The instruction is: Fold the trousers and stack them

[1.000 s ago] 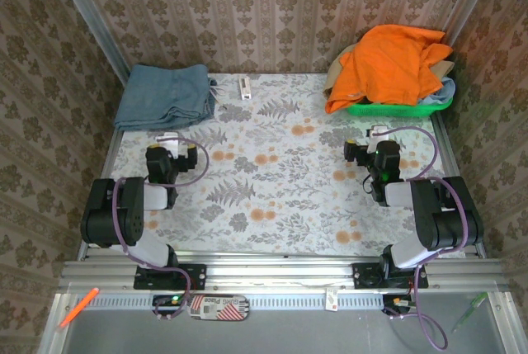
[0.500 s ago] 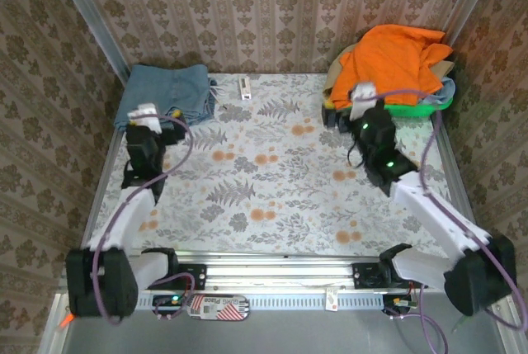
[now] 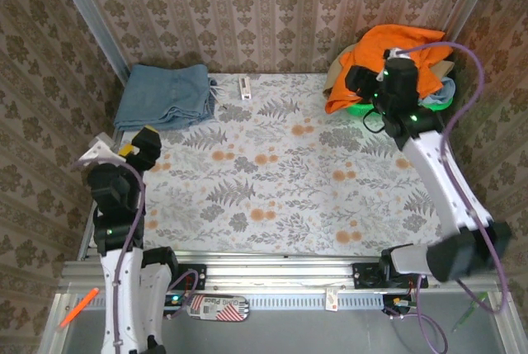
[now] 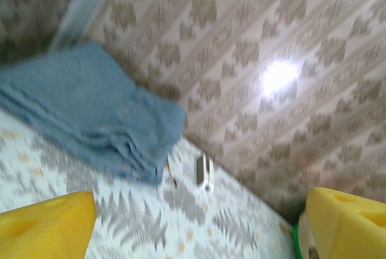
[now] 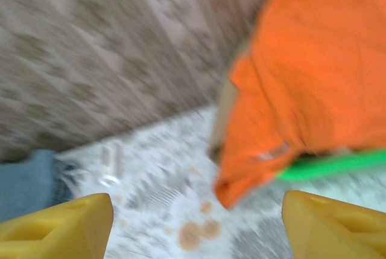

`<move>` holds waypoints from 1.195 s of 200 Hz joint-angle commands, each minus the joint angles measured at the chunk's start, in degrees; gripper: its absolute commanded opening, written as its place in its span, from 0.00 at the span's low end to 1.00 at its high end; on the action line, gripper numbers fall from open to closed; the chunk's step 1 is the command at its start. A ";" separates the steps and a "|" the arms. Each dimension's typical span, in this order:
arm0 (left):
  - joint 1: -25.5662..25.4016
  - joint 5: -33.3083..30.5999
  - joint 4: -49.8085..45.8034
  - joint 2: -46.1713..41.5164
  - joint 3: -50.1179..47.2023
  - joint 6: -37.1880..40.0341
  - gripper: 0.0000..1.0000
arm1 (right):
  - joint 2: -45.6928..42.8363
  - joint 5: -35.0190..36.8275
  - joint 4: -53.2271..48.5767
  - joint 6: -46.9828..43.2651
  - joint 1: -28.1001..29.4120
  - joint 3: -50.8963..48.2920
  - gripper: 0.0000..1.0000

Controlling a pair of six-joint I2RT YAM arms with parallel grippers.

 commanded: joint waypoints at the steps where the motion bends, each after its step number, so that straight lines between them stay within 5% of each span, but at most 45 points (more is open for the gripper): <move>1: 0.35 10.73 -6.56 3.78 2.11 -1.68 0.89 | 7.66 2.50 -8.10 4.87 -4.06 4.88 0.76; 68: -3.59 16.76 -12.95 7.16 -0.06 1.81 0.89 | 29.79 -8.88 -6.98 12.26 -9.53 17.79 0.70; 133: -5.07 16.21 -13.33 6.99 -1.13 2.31 0.90 | 39.22 -13.15 -8.43 17.32 -9.57 24.16 0.70; 187: -5.08 16.35 -13.73 7.11 -0.58 2.80 0.90 | 40.76 -15.24 -7.69 17.19 -9.53 26.57 0.00; 239: -5.70 18.23 -12.50 7.25 -0.47 2.22 0.87 | 24.70 -14.91 -0.77 16.10 -6.05 15.32 0.00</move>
